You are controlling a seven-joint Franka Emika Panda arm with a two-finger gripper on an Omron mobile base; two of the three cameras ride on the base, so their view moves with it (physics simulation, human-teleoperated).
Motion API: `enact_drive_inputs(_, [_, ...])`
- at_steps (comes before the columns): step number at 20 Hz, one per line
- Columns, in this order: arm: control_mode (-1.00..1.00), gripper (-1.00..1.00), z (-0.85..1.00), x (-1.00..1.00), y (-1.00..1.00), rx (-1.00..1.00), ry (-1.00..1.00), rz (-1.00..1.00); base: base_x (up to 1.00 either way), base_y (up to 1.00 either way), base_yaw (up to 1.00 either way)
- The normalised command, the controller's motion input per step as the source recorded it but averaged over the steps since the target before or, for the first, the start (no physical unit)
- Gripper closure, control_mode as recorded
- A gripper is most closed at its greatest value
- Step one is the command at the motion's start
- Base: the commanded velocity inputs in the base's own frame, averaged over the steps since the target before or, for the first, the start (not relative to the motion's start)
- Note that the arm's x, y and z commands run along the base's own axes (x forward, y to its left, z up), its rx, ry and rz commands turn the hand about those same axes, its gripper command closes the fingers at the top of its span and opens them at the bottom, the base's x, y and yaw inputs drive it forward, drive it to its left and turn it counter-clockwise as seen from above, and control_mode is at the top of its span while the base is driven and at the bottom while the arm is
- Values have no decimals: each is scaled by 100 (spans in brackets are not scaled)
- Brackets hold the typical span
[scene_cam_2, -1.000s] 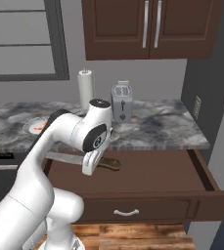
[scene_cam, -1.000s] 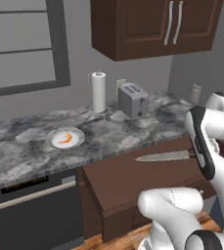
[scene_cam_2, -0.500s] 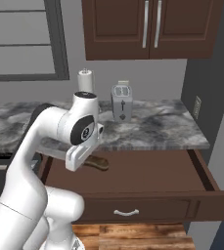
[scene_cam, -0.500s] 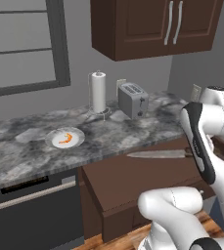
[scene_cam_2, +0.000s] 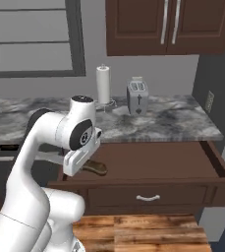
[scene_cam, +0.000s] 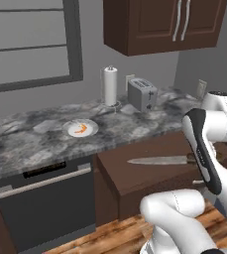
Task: Pick up the knife from the drawer and place it on the cutting board. Then place the meat from the plate to the cutting board.
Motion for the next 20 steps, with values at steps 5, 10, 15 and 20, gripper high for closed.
enact_drive_inputs(5, [100,100,0,0,0,0,0,0,-56,89,8])
enact_drive_inputs(10, [100,100,0,0,0,0,0,0,-37,100,17])
enact_drive_inputs(15, [100,100,0,0,0,0,0,0,-19,100,22])
enact_drive_inputs(20, [100,100,0,0,0,0,0,0,-3,99,29])
